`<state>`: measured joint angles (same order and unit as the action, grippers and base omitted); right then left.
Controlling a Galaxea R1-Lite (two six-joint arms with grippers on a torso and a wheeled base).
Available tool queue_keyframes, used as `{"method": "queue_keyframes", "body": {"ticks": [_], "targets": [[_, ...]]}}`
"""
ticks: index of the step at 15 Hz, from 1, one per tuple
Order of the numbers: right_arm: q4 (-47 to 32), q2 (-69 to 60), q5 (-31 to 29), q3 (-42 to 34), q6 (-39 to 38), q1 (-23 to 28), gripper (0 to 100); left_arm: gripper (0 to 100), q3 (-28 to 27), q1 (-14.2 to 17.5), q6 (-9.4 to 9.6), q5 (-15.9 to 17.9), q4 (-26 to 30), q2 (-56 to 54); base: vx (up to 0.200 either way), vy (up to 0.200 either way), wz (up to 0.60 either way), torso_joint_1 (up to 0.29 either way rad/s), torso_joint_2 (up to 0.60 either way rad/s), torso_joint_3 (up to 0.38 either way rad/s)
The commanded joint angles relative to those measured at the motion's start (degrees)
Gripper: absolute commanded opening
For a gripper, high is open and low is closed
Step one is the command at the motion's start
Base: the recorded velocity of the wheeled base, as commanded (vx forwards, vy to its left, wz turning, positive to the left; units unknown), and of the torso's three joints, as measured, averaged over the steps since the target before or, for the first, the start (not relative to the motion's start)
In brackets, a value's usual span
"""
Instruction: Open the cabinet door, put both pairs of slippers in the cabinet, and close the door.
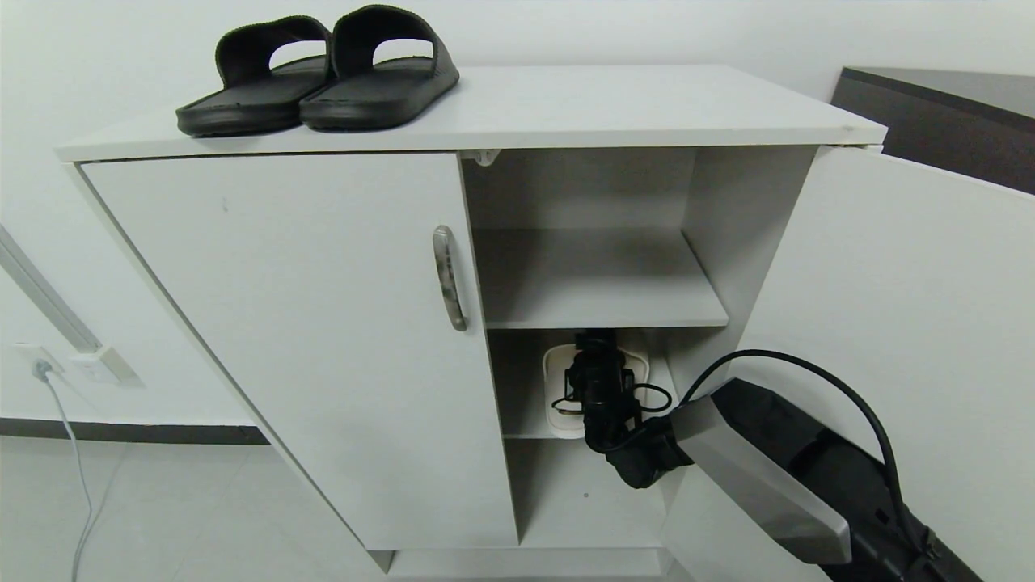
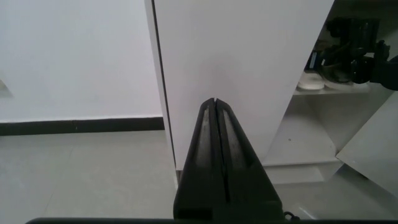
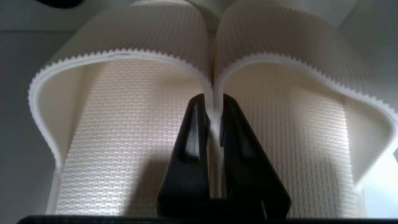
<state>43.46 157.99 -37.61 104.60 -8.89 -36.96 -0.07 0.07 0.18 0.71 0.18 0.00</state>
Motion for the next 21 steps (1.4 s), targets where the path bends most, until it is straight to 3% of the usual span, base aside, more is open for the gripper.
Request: {"method": "queue_keyframes", "body": {"ticks": [1,4,5,8,14,21], "targets": [[0.0,0.7,0.0,0.3,0.0,0.0,0,0,0.0,0.0,-0.01,0.0,0.0,0.1,0.000,0.000,0.00,0.000,0.00,0.000],[0.0,0.7,0.0,0.3,0.0,0.0,0,0,0.0,0.0,-0.01,0.0,0.0,0.1,0.000,0.000,0.00,0.000,0.00,0.000],[0.0,0.7,0.0,0.3,0.0,0.0,100,0,0.0,0.0,-0.01,0.0,0.0,0.1,0.000,0.000,0.00,0.000,0.00,0.000],[0.2,0.2,-0.1,-1.3,0.0,-0.2,100,0,0.0,0.0,-0.01,0.0,0.0,0.1,0.000,0.000,0.00,0.000,0.00,0.000],[6.8,-9.5,-0.6,-17.6,0.0,-2.8,100,0,0.0,0.0,0.08,0.0,0.0,0.1,0.000,0.000,0.00,0.000,0.00,0.000],[23.2,-24.3,-0.9,-47.9,0.1,-9.4,100,0,0.0,0.0,-0.01,0.0,0.0,0.1,0.000,0.000,0.00,0.000,0.00,0.000]]}}
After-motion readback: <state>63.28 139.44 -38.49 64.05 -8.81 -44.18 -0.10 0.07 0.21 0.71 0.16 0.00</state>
